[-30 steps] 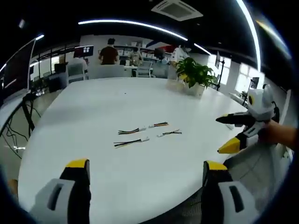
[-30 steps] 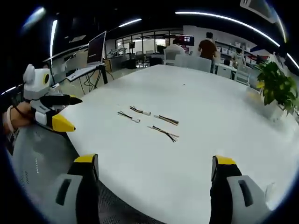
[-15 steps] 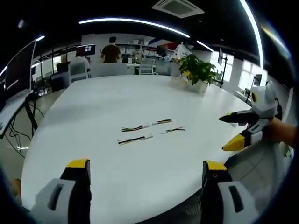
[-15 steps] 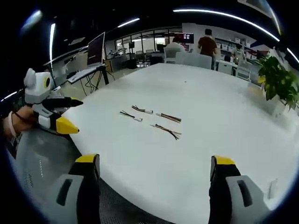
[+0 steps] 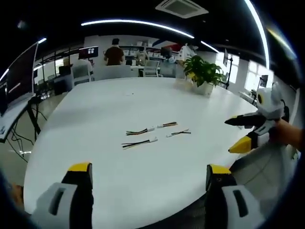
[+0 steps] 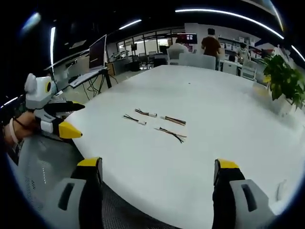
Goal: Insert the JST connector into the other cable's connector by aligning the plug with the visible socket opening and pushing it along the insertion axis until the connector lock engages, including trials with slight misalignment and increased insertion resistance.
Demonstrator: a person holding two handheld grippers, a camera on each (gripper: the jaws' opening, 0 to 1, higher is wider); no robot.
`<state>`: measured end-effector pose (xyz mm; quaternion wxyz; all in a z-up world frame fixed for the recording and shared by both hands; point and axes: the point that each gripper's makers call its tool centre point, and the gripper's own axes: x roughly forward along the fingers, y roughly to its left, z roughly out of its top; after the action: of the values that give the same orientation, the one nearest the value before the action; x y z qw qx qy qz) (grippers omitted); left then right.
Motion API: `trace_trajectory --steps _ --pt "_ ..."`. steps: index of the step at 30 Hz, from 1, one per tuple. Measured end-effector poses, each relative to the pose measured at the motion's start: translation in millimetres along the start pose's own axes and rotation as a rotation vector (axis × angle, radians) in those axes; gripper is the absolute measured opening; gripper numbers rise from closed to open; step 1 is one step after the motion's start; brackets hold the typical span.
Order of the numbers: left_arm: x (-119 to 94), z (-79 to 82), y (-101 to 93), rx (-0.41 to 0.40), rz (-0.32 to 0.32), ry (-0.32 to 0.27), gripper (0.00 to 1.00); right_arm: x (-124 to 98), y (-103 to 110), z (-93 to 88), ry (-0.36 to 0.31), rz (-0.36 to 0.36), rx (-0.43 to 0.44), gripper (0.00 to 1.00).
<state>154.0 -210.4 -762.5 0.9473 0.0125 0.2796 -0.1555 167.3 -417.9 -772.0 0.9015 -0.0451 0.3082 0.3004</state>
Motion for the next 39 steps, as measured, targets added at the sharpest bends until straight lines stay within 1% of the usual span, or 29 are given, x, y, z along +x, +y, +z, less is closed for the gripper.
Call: trace_trajectory --steps 2,5,9,15,19,22,27,31,35,37,39 --pt "0.4 -3.9 4.4 -0.003 0.023 0.02 0.97 -1.6 -3.1 0.3 -0.005 -0.014 0.006 0.96" --pt "1.1 -2.3 2.2 -0.007 0.01 0.011 0.97 -3.8 -8.9 3.5 -0.025 -0.036 0.013 0.96" --pt "3.2 -3.8 -1.6 0.013 -0.006 0.026 0.95 -4.9 -12.0 7.7 -0.043 -0.047 0.026 0.95" --pt "1.0 2.4 -3.1 0.002 -0.018 -0.005 0.95 -8.1 -15.9 14.9 -0.079 -0.064 0.032 0.93" --pt "2.3 5.3 -3.7 0.007 -0.022 -0.008 0.95 -6.4 -14.7 20.0 -0.089 -0.057 0.017 0.93" --pt "1.5 3.3 -1.6 0.002 -0.01 0.0 0.95 -5.2 -11.7 16.3 -0.073 -0.039 0.028 0.93" --pt "1.7 -2.5 -3.8 0.05 0.004 0.037 0.95 -2.7 -6.1 13.5 -0.06 -0.009 0.02 0.91" --pt "0.8 -1.8 -1.9 0.058 0.017 0.04 0.95 -2.0 -3.9 13.6 -0.054 0.0 0.0 0.9" --pt "1.7 -2.7 -0.2 0.049 0.022 0.049 0.94 -0.7 -2.1 15.9 -0.056 0.016 0.007 0.88" --pt "2.6 -0.8 0.2 0.041 0.023 0.045 0.94 0.2 -3.9 18.8 -0.061 0.017 -0.009 0.88" --pt "3.6 0.3 -0.7 0.041 0.021 0.04 0.93 0.7 -5.0 18.0 -0.058 0.02 0.001 0.89"
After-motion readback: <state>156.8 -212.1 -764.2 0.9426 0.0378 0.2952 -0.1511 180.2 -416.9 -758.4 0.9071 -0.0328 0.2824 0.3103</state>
